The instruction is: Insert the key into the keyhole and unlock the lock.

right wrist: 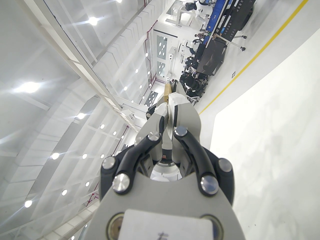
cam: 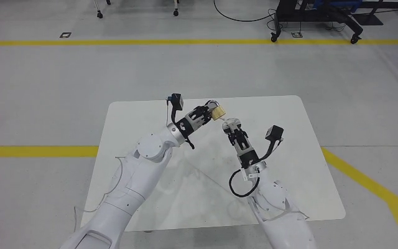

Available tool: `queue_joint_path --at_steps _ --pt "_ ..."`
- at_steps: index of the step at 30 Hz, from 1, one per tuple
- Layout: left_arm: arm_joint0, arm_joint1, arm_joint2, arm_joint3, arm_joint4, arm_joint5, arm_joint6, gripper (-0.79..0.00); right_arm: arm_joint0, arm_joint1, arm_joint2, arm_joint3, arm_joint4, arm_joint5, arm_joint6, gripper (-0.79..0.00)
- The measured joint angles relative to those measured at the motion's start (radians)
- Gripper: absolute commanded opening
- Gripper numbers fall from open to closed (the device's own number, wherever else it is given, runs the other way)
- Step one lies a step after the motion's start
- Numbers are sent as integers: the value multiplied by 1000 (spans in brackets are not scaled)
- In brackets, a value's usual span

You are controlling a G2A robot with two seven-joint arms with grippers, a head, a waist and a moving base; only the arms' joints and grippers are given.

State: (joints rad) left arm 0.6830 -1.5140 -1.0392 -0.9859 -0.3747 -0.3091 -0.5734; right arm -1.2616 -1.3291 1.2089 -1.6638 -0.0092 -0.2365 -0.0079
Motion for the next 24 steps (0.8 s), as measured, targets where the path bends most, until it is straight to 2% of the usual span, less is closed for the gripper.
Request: queue_joint_path --at_steps 24 --pt "7 -8 -17 4 -12 31 13 -785 3 -16 3 9 -19 13 -11 -785"
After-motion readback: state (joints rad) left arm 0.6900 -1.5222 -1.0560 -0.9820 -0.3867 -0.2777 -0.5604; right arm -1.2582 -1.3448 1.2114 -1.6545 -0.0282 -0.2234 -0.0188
